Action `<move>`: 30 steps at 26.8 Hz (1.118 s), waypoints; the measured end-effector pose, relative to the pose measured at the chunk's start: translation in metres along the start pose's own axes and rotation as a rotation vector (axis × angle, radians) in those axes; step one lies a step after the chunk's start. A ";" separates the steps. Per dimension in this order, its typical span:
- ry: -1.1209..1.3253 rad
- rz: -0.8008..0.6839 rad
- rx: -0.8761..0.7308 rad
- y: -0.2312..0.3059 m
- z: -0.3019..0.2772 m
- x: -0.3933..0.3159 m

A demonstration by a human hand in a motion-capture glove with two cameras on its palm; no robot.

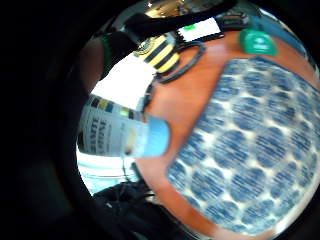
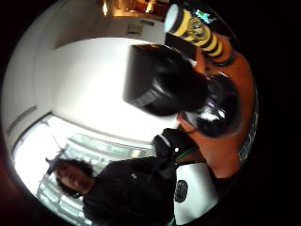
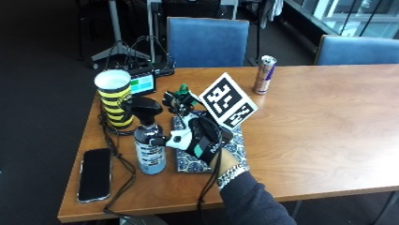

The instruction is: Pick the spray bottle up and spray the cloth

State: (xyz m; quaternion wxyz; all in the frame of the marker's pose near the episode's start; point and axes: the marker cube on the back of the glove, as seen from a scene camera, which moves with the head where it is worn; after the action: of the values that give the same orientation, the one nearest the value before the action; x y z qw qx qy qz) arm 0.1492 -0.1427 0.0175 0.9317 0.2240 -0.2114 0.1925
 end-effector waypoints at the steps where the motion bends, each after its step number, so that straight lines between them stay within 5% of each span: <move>1: 0.085 -0.001 -0.008 0.006 -0.004 0.001; 9: 0.542 -0.080 -0.185 0.058 -0.027 -0.019; 30: 0.608 -0.338 -0.333 0.134 -0.012 -0.080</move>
State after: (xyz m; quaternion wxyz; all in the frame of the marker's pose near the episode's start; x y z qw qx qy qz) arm 0.0250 -0.0474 0.0140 0.9941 0.0340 0.0859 0.0567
